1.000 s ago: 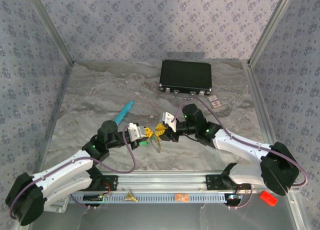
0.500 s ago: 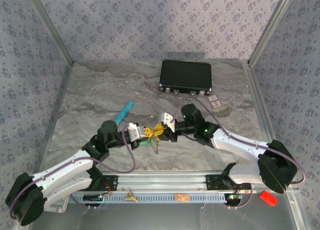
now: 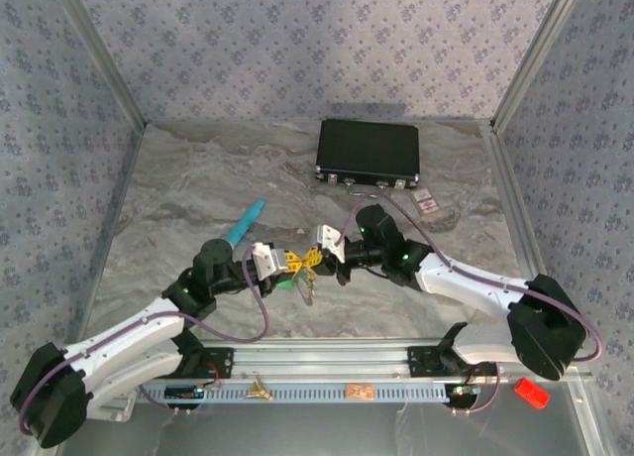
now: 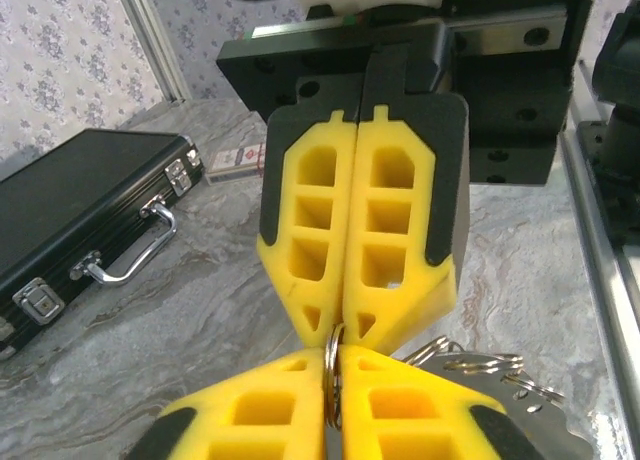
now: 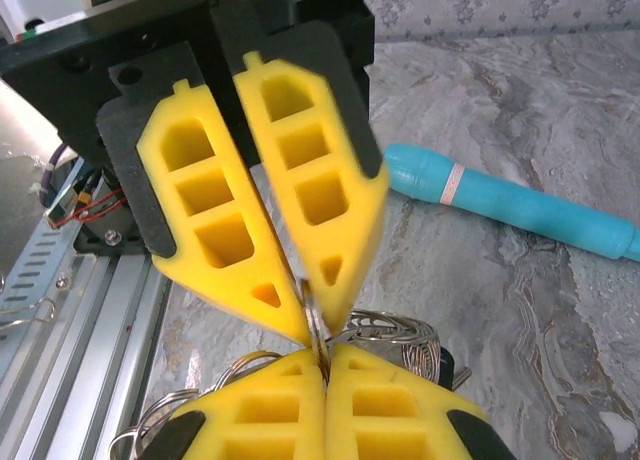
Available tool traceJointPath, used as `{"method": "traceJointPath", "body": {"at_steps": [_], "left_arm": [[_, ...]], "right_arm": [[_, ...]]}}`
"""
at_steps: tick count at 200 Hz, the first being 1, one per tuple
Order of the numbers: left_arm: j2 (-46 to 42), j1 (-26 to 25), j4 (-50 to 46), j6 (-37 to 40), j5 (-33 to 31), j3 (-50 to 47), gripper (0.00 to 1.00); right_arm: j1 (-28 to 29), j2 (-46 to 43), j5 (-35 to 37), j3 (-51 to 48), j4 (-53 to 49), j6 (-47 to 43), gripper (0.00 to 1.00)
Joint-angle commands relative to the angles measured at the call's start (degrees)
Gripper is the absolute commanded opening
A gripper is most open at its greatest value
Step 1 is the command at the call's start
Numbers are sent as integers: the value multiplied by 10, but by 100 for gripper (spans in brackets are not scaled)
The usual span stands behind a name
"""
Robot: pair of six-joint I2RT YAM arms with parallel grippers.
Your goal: Put the keys on the keyring
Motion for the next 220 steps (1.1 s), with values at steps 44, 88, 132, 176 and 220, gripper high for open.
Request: {"method": "traceJointPath", "body": {"at_steps": [44,88,132,176,220], "left_arm": [[13,-4,-136,26,-25,70,22],[34,-4,-143,37,-5,82,21],[44,-5,-136,39,15,87,17],[37,-5,-133,41,24,83,0],[22,-5,-83,27,32,56,0]], "right_arm": [[24,-8,78,93,-217,-118,0],[45,8,109,132,-271,-145,0],[61,29,118,157,-279,-154,0],[50,16,119,145,-257,-130,9],[5,-16,47,76,-171,-54,22]]}}
